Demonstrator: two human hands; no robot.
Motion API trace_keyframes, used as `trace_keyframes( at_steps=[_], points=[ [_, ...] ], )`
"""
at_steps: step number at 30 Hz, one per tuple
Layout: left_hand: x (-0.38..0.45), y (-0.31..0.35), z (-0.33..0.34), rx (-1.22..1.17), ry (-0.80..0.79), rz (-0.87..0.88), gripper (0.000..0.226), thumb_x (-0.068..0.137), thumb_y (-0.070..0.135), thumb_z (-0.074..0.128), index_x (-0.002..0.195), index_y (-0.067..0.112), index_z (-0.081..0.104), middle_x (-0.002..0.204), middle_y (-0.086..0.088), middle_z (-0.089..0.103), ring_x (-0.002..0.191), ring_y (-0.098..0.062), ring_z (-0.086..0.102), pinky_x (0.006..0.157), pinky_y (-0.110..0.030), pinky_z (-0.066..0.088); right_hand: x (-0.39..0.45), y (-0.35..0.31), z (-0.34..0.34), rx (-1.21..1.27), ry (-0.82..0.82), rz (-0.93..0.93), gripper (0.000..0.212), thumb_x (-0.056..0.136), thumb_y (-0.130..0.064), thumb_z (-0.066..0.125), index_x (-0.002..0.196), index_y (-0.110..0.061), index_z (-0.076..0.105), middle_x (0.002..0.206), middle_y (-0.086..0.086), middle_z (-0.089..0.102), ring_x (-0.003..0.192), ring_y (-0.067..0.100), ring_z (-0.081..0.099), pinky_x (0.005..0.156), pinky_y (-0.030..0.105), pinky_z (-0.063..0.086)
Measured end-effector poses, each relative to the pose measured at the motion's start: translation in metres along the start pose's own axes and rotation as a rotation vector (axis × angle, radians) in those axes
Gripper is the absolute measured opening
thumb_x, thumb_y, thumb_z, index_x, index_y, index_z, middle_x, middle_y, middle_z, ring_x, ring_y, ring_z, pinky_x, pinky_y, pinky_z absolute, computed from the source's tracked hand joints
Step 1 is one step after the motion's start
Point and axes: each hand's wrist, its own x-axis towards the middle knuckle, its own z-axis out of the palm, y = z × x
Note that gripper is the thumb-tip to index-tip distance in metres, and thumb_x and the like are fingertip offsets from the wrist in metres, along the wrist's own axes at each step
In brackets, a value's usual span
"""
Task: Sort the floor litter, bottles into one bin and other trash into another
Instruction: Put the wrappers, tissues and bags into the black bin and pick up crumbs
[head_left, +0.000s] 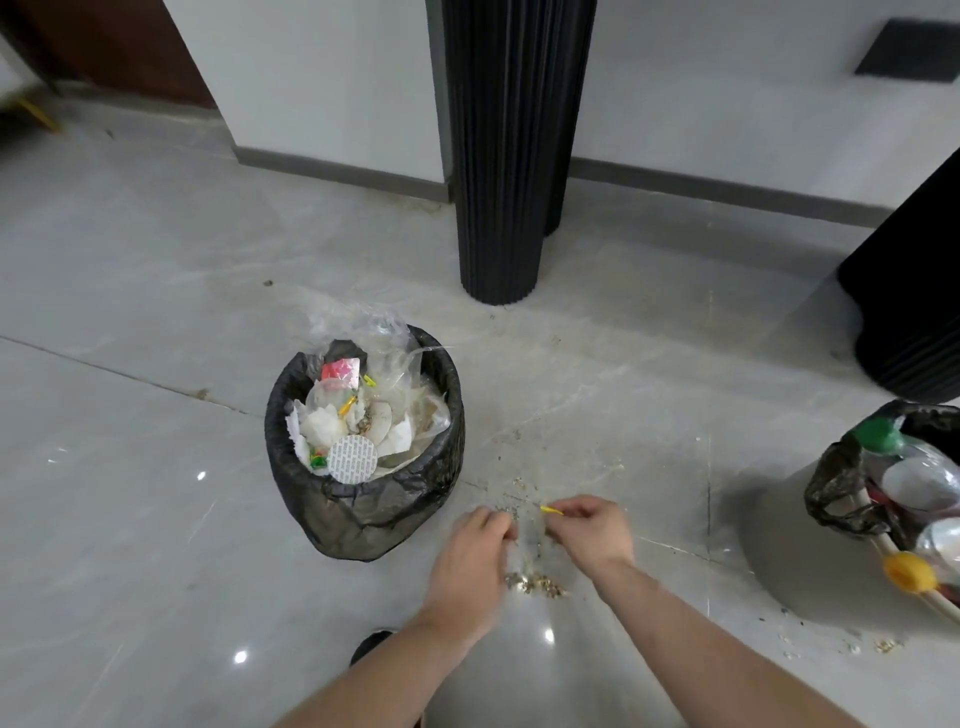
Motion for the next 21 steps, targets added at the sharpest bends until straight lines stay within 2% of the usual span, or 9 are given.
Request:
trace_keyframes(
  at_steps=[3, 6, 8, 11, 13, 15, 17, 19, 21],
  points=[
    [0.013, 0.016, -0.057, -0.042, 0.21, 0.105, 0.017, 0.095, 0.006, 0.056, 0.098, 0.022, 0.06, 0.097, 0.008, 0.056, 0.089, -0.013, 0.052, 0.076, -0.029, 0.041, -0.016, -0.066, 0.002, 0.104, 0.033, -0.103, 0.014, 0.071, -0.008, 0.078, 0.079, -0.018, 0.08, 0.062, -0.007, 0.072, 0.051, -0.002, 0.062, 0.056, 0.014, 0.051],
    [0.032, 0.016, -0.115, -0.069, 0.44, 0.074, 0.016, 0.094, 0.002, 0.06, 0.097, 0.017, 0.064, 0.095, 0.007, 0.058, 0.085, -0.013, 0.053, 0.074, -0.026, 0.041, -0.029, -0.129, 0.019, 0.16, -0.003, -0.226, 0.014, 0.067, -0.011, 0.079, 0.075, -0.022, 0.08, 0.066, -0.006, 0.074, 0.066, 0.008, 0.071, 0.069, 0.025, 0.058],
    [0.045, 0.002, -0.143, -0.039, 0.498, 0.003, 0.016, 0.095, 0.003, 0.06, 0.102, 0.016, 0.066, 0.098, 0.005, 0.059, 0.085, -0.015, 0.057, 0.074, -0.026, 0.045, -0.036, -0.164, 0.035, 0.157, -0.054, -0.32, 0.012, 0.068, -0.013, 0.077, 0.07, -0.025, 0.077, 0.067, -0.006, 0.074, 0.072, 0.012, 0.073, 0.074, 0.026, 0.06],
    [0.059, -0.024, -0.168, 0.101, 0.428, -0.13, 0.028, 0.091, 0.002, 0.062, 0.117, 0.012, 0.067, 0.115, -0.006, 0.064, 0.104, -0.028, 0.062, 0.087, -0.04, 0.052, -0.037, -0.197, 0.056, 0.089, -0.151, -0.403, 0.017, 0.072, -0.016, 0.08, 0.083, -0.028, 0.077, 0.077, -0.009, 0.074, 0.079, 0.007, 0.071, 0.078, 0.021, 0.058],
    [0.06, -0.033, -0.174, 0.165, 0.401, -0.168, 0.036, 0.088, 0.003, 0.064, 0.123, 0.013, 0.067, 0.126, -0.009, 0.063, 0.114, -0.031, 0.059, 0.092, -0.041, 0.05, -0.034, -0.202, 0.062, 0.05, -0.196, -0.425, 0.023, 0.074, -0.016, 0.082, 0.094, -0.026, 0.078, 0.088, -0.011, 0.073, 0.087, 0.006, 0.07, 0.077, 0.018, 0.057],
    [0.052, -0.032, -0.174, 0.156, 0.452, -0.145, 0.034, 0.089, 0.005, 0.065, 0.121, 0.018, 0.065, 0.127, -0.004, 0.058, 0.109, -0.026, 0.059, 0.081, -0.038, 0.053, -0.032, -0.191, 0.056, 0.011, -0.164, -0.454, 0.023, 0.078, -0.013, 0.077, 0.098, -0.025, 0.078, 0.09, -0.013, 0.071, 0.084, 0.004, 0.069, 0.077, 0.015, 0.055],
    [0.034, -0.022, -0.16, 0.134, 0.448, -0.041, 0.024, 0.092, 0.01, 0.063, 0.113, 0.022, 0.06, 0.118, 0.003, 0.053, 0.091, -0.016, 0.058, 0.066, -0.029, 0.05, -0.028, -0.163, 0.042, -0.017, -0.088, -0.463, 0.022, 0.082, -0.012, 0.07, 0.098, -0.025, 0.078, 0.088, -0.018, 0.07, 0.077, 0.003, 0.069, 0.077, 0.022, 0.058],
    [0.015, -0.011, -0.129, 0.148, 0.305, 0.112, 0.015, 0.095, 0.014, 0.06, 0.107, 0.023, 0.057, 0.108, 0.009, 0.05, 0.083, -0.009, 0.053, 0.059, -0.022, 0.045, -0.018, -0.114, 0.028, -0.094, -0.02, -0.458, 0.023, 0.084, -0.01, 0.067, 0.1, -0.023, 0.078, 0.092, -0.016, 0.071, 0.076, 0.003, 0.068, 0.078, 0.027, 0.059],
    [-0.001, -0.009, -0.085, 0.155, 0.091, 0.158, 0.015, 0.095, 0.019, 0.055, 0.108, 0.026, 0.054, 0.108, 0.012, 0.048, 0.091, -0.01, 0.054, 0.065, -0.028, 0.051, -0.008, -0.055, 0.014, -0.279, -0.026, -0.424, 0.025, 0.084, -0.008, 0.067, 0.104, -0.022, 0.075, 0.102, -0.009, 0.07, 0.082, 0.004, 0.066, 0.083, 0.024, 0.055]
  ],
)
